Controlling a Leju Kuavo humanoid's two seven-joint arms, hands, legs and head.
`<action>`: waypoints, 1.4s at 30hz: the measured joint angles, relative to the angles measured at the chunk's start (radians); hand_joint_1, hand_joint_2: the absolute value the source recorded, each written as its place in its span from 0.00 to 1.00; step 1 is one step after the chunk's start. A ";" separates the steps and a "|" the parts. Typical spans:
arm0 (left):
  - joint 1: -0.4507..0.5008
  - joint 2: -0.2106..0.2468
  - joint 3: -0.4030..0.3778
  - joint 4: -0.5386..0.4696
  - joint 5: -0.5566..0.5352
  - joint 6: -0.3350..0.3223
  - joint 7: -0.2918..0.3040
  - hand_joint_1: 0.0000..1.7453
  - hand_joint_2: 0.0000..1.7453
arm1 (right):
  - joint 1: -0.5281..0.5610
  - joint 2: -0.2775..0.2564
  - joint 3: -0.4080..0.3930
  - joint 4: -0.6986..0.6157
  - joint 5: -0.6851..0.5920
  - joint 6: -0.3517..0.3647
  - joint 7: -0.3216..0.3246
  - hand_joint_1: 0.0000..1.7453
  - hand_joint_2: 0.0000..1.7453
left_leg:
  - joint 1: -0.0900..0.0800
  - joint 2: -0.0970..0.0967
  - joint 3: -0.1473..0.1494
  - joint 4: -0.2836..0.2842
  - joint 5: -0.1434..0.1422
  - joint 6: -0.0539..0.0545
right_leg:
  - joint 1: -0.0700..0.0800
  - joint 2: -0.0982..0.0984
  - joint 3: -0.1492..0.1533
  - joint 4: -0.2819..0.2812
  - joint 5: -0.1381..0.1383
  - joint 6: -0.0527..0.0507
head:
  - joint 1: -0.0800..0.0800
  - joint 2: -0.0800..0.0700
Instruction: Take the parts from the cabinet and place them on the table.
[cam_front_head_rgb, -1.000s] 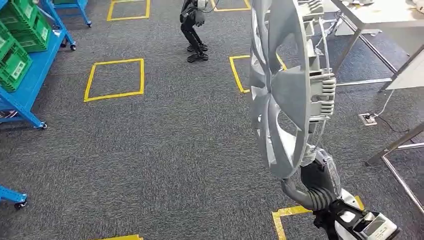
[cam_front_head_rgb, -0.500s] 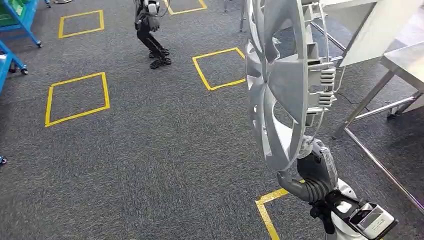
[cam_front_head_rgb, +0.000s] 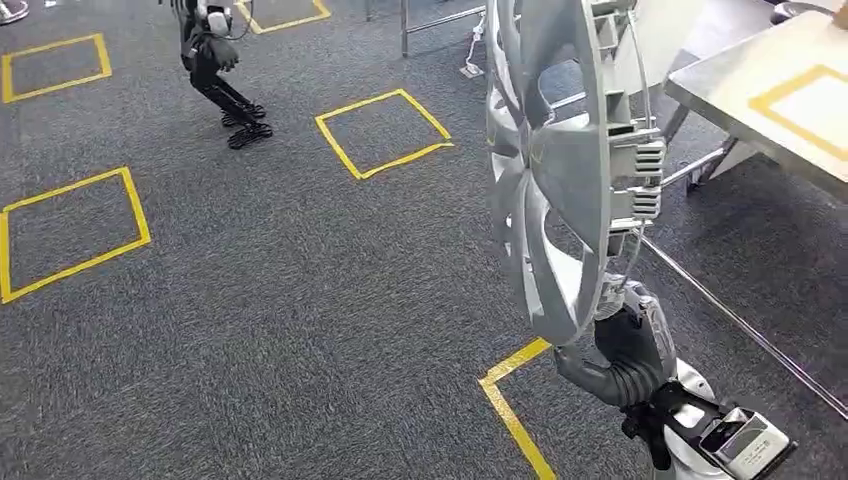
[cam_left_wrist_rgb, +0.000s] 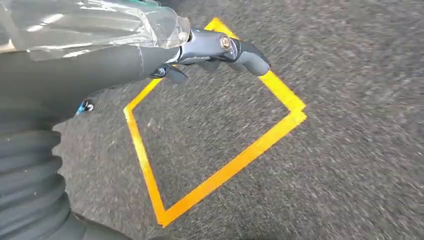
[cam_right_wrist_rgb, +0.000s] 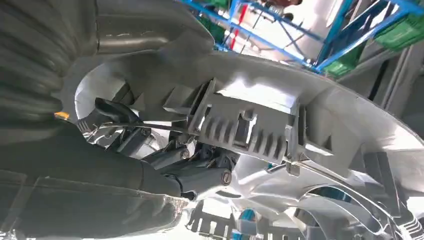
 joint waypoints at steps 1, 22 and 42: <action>0.000 0.002 0.000 0.000 0.000 0.000 0.000 0.00 1.00 | -0.001 0.000 0.001 0.000 0.000 0.000 0.000 0.97 1.00 | -0.012 0.008 -0.001 0.003 -0.006 -0.007 | 0.004 -0.044 0.020 -0.027 -0.007 -0.007 | 0.000 0.000; 0.005 0.005 0.000 -0.001 -0.011 -0.035 -0.006 0.00 1.00 | 0.013 -0.014 -0.004 0.000 0.014 -0.023 0.000 0.97 1.00 | 0.003 -0.125 -0.009 -0.001 0.013 0.006 | 0.004 0.143 -0.035 -0.003 0.011 -0.015 | -0.009 0.000; -0.001 0.000 0.000 0.000 -0.006 -0.045 0.002 0.00 1.00 | 0.023 -0.023 0.007 -0.001 0.021 -0.034 0.000 0.97 1.00 | 0.006 -0.091 -0.166 0.332 -0.150 -0.041 | 0.002 0.094 0.003 -0.024 0.003 -0.056 | -0.007 0.000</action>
